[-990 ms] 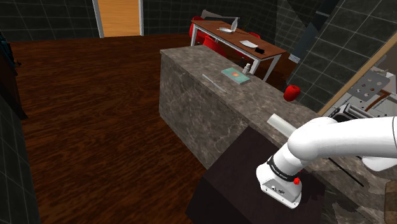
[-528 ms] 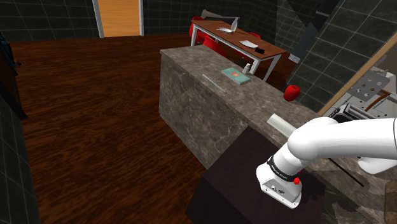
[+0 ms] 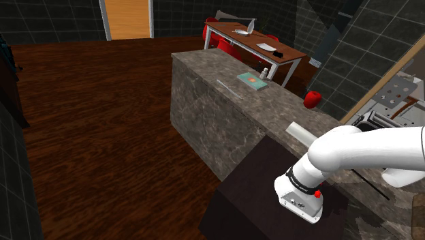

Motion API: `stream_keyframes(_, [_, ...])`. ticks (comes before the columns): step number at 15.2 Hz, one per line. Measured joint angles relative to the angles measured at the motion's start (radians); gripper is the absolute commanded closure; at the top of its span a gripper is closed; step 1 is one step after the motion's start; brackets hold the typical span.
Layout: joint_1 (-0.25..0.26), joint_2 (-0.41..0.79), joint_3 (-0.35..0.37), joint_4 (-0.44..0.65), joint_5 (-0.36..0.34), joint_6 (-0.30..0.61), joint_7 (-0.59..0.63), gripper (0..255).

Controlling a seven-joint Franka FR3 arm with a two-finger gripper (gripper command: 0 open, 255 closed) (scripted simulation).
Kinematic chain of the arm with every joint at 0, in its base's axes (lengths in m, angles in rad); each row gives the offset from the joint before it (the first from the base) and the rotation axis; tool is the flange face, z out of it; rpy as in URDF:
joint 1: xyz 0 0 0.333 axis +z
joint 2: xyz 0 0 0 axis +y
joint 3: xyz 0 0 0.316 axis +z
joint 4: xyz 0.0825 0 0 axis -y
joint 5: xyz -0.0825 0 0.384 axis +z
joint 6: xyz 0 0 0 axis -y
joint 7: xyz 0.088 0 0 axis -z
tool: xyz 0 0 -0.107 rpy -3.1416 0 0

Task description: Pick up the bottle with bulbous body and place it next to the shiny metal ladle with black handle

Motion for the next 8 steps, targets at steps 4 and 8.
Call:
stream_keyframes(4, [0.004, 0.004, 0.004, 0.015, 0.006, -0.014, -0.004, 0])
stream_keyframes(8, [0.008, 0.03, 0.034, 0.087, 0.039, -0.087, -0.027, 0])
